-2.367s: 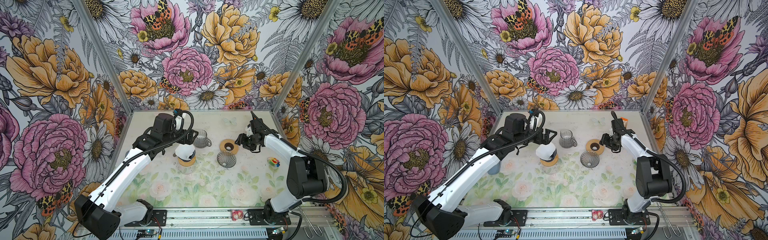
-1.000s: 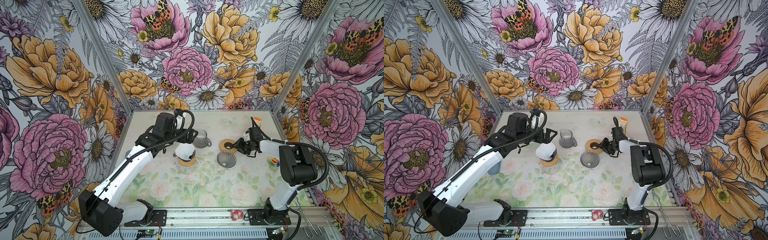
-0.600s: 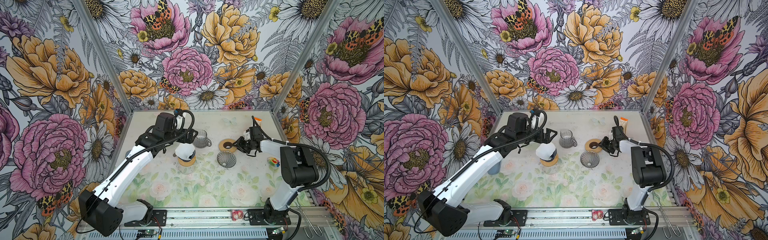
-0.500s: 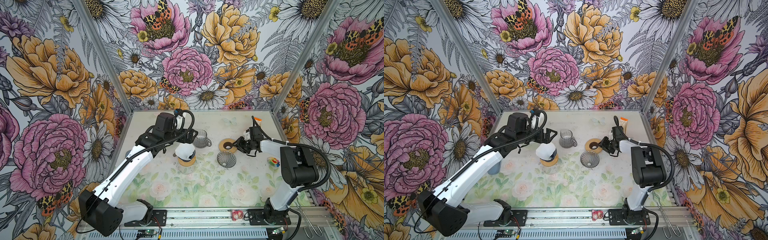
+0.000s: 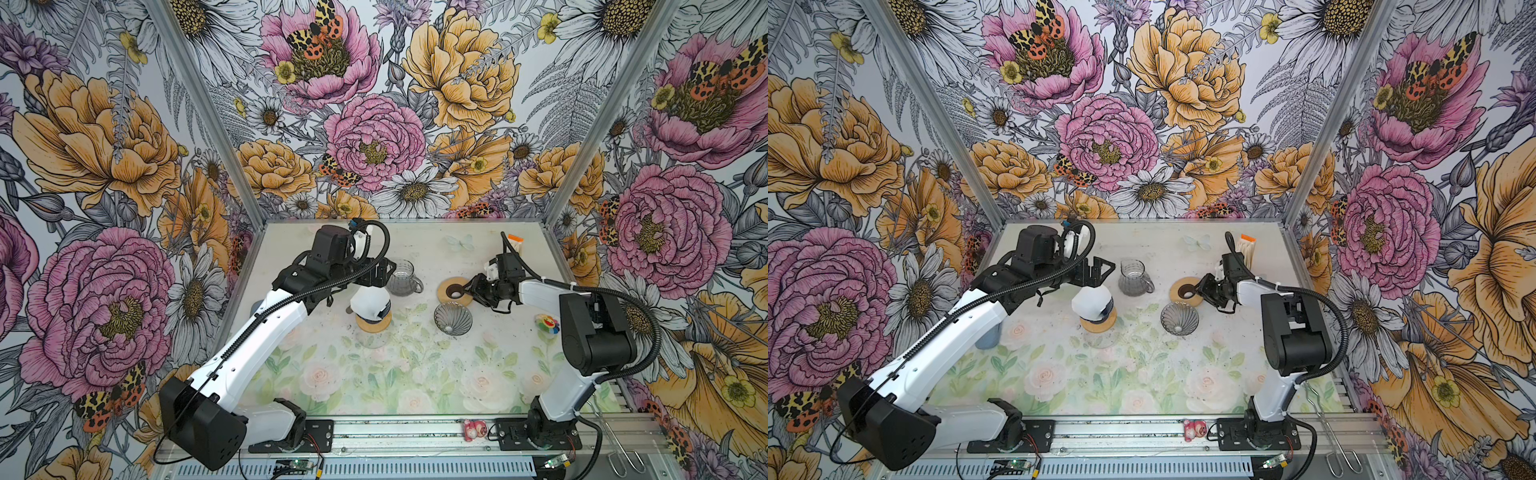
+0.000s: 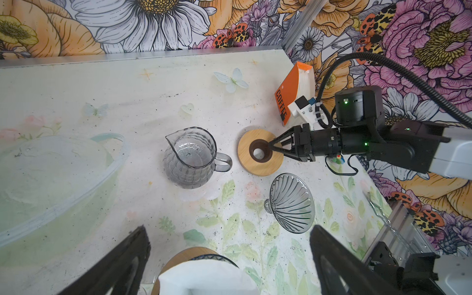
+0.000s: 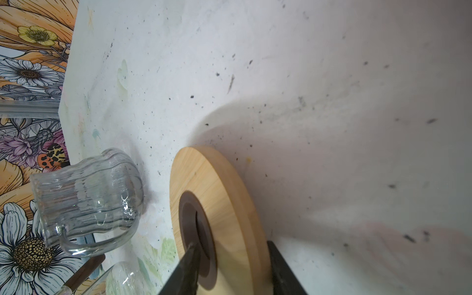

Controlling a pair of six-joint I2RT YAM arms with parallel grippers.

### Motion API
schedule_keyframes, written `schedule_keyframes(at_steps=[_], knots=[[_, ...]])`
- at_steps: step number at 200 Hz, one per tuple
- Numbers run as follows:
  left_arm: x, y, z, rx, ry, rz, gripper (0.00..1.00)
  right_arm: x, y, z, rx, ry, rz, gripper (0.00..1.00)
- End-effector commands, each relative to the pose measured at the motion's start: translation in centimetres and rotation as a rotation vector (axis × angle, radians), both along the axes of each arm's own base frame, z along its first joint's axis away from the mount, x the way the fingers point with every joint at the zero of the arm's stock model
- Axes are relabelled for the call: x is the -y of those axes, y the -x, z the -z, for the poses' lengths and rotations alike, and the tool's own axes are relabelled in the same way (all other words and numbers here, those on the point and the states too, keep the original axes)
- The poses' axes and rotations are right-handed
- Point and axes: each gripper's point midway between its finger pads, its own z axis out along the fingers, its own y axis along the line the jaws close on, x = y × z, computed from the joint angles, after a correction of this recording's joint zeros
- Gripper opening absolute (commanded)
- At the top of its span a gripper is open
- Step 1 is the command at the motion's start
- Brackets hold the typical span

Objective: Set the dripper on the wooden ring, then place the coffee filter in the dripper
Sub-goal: 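Lift the wooden ring by its edge with the right gripper, tilting it upright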

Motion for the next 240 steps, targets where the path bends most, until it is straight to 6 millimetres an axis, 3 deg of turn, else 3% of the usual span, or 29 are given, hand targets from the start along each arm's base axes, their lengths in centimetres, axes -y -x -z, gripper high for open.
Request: schedule_keyframes(at_steps=[1,75,202,240], knots=[[0.0,-0.4,-0.8,0.021,0.017,0.000,0.99,-0.8,-1.5,-2.8,0.101,-0.009,-0.033,0.44],[0.0,-0.4,-0.5,0.016,0.008,0.000,0.99,-1.6,-2.1,-4.1,0.159,-0.014,-0.047,0.41],[0.1,-0.5,-0.2,0.003,0.007,-0.004,0.99,-1.6,-3.0,-5.1,0.191,-0.015,-0.037,0.18],[0.2,-0.6,0.0,-0.002,0.005,-0.003,0.99,-1.9,-3.2,-5.2,0.189,-0.028,-0.047,0.16]])
